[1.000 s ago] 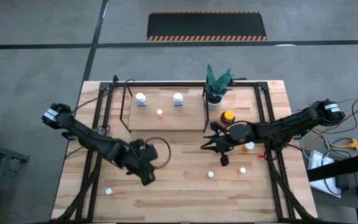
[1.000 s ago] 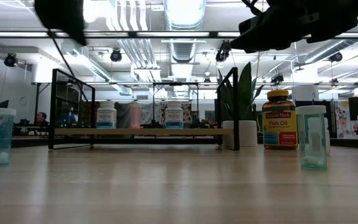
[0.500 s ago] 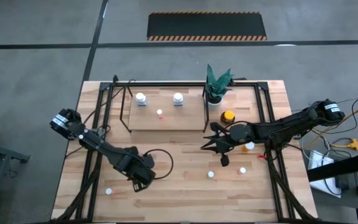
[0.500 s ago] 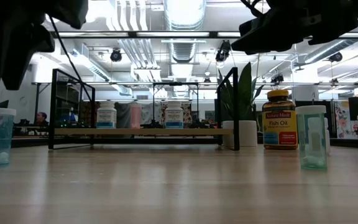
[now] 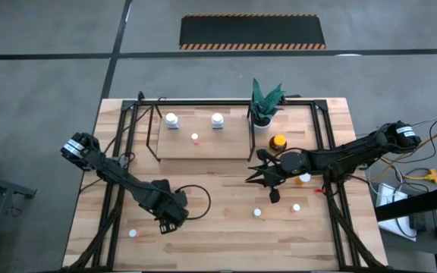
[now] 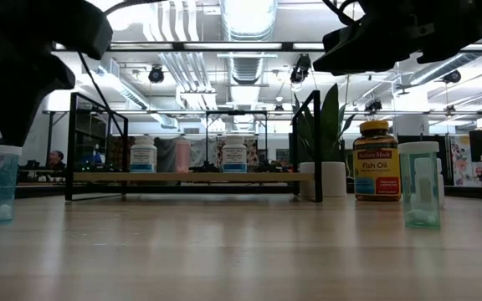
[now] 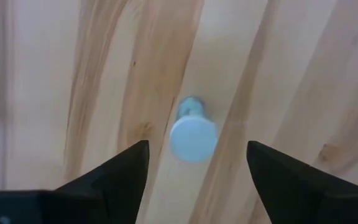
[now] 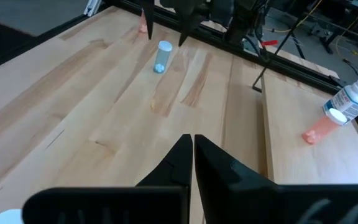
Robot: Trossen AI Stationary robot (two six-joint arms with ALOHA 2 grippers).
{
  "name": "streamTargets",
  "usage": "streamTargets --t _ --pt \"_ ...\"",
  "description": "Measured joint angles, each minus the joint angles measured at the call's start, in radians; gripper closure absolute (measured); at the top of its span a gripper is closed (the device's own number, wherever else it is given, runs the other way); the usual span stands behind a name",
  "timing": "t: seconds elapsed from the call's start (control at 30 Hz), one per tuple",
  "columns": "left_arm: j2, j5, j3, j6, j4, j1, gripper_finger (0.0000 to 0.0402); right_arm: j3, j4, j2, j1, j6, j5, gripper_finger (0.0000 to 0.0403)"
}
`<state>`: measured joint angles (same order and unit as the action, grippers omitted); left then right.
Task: Pick and place medicine bottles onto shelf by color
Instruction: Put the left blue medicine bottle on the shelf
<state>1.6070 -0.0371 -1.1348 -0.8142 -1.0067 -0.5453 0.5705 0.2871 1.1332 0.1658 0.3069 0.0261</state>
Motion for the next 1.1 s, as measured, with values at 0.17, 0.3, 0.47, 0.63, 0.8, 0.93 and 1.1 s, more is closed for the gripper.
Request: streamTargets --t 0.17,0.3,0.47,0.63,0.8,0.93,1.1 --pt "0.0 0.0 0.036 0.008 0.033 0.0 0.0148 0.0 0.001 0.0 0.0 0.0 0.0 0.0394" --pt "0.0 0.0 0.054 0.009 0.056 0.0 0.0149 0.0 0.001 0.0 0.0 0.0 0.0 0.0394" --pt "0.001 0.0 0.055 0.01 0.065 0.0 0.0155 0.0 0.001 0.0 0.0 0.0 0.0 0.0394" --pt "0.001 0.0 0.055 0.01 0.066 0.0 0.0195 0.0 0.001 0.0 0.0 0.0 0.0 0.0394" --pt "0.001 0.0 0.055 0.01 0.066 0.0 0.0241 0.0 0.001 0.0 0.0 0.0 0.0 0.0394" --pt "0.001 -0.001 0.055 0.009 0.066 0.0 0.0272 0.0 0.0 0.0 0.0 0.0 0.0 0.0394" --pt "0.001 -0.001 0.055 0.009 0.067 0.0 0.0299 0.0 0.0 0.0 0.0 0.0 0.0 0.0394"
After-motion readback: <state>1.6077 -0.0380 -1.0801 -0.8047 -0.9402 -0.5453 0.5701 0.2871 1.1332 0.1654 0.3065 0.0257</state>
